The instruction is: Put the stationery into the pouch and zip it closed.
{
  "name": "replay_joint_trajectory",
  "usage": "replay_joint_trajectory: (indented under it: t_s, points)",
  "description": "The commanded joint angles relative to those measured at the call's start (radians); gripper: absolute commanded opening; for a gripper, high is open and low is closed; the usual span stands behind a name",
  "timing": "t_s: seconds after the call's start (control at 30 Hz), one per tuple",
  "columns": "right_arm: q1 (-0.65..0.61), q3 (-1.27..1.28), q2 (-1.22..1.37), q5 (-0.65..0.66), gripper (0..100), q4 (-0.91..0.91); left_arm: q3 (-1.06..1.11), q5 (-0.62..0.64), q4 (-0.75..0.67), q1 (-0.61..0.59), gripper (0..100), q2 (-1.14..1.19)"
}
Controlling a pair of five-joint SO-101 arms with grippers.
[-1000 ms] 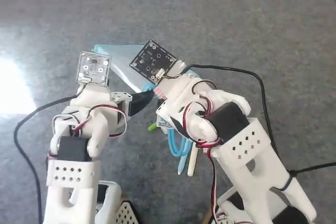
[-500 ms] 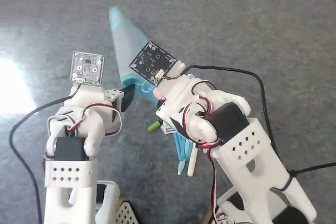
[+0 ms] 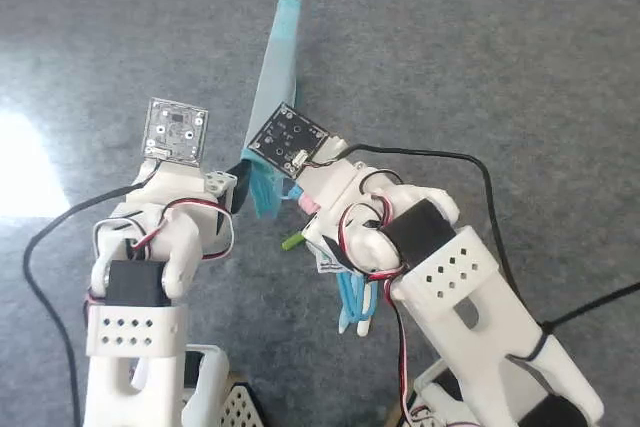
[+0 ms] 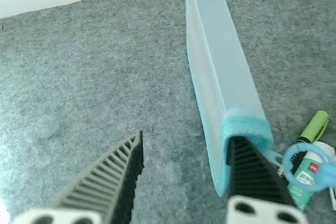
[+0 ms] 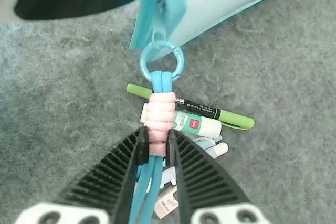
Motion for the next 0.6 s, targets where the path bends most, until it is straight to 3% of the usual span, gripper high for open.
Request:
replay_joint_trajectory:
  t_s: [0.0,0.27,0.43,0.57]
  points:
    - [-0.004,-0.02,-0.035,-0.014,0.7,-0.016,-0.004,-0.009,-0.028,0.005,31,0.003]
    - [0.038,-0.094,-0.035,-0.028,0.7,0.005,0.012,-0.04,-0.009,-0.005,31,-0.006]
    - [0.133,-0.249,0.033,0.061,0.7,0.128,-0.064,0.074,0.02,-0.057,31,-0.012]
    - [0.153,-0.302,0.14,0.064,0.7,0.125,-0.042,0.14,0.02,-0.103,31,0.017]
